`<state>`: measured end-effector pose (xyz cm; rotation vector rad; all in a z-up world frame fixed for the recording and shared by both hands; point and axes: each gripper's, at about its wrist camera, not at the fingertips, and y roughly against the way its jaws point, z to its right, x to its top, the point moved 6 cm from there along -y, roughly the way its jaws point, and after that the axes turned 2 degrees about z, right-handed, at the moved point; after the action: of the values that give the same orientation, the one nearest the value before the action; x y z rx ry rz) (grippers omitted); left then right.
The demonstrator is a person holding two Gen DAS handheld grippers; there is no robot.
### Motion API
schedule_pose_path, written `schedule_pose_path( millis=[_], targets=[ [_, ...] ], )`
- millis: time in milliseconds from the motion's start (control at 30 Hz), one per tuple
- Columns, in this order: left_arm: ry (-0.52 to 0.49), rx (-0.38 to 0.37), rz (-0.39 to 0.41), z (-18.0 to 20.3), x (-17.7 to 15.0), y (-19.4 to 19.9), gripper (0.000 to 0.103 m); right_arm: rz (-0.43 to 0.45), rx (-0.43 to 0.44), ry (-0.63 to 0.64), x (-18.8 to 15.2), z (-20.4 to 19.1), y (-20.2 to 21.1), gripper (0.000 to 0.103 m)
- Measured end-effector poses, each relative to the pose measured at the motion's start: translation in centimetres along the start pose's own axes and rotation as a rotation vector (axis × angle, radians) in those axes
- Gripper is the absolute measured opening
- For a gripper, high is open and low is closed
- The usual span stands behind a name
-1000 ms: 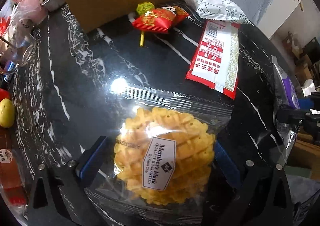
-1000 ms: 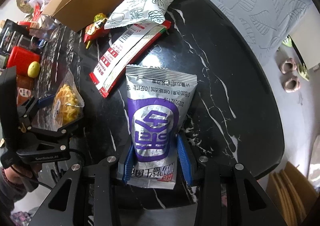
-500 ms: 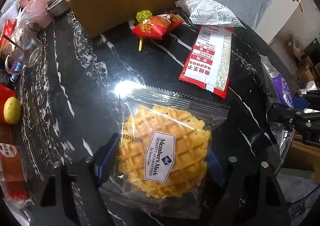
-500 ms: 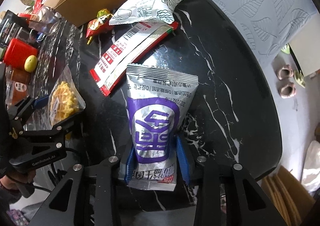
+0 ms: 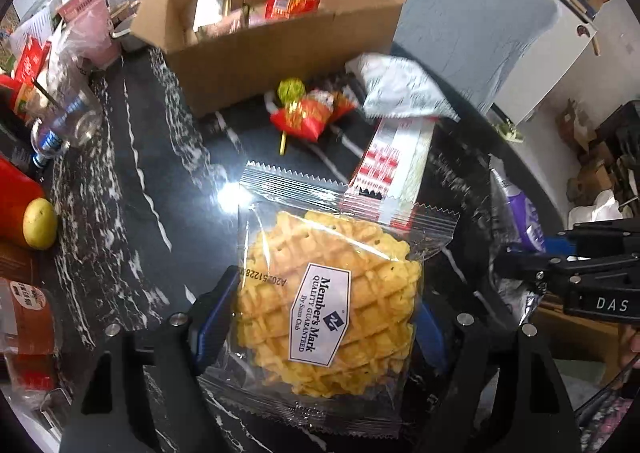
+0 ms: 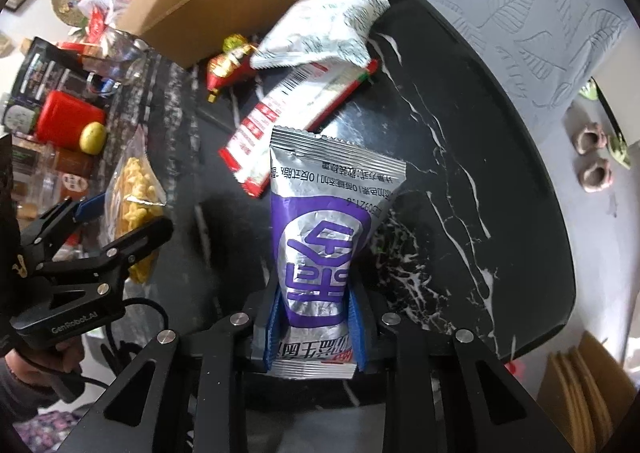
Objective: Organize snacks
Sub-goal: 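Carry the waffle pack and purple-white bag toward the cardboard box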
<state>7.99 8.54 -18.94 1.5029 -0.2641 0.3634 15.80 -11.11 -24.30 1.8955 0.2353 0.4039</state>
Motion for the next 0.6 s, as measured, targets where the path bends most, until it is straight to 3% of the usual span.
schedule_pose_path(
  millis=[600],
  targets=[
    [0.009, 0.003, 0.168, 0.6, 6.1, 6.7, 0.078, 0.106, 0.138, 0.123, 4.5, -6.2, 6.1, 0.028]
  ],
)
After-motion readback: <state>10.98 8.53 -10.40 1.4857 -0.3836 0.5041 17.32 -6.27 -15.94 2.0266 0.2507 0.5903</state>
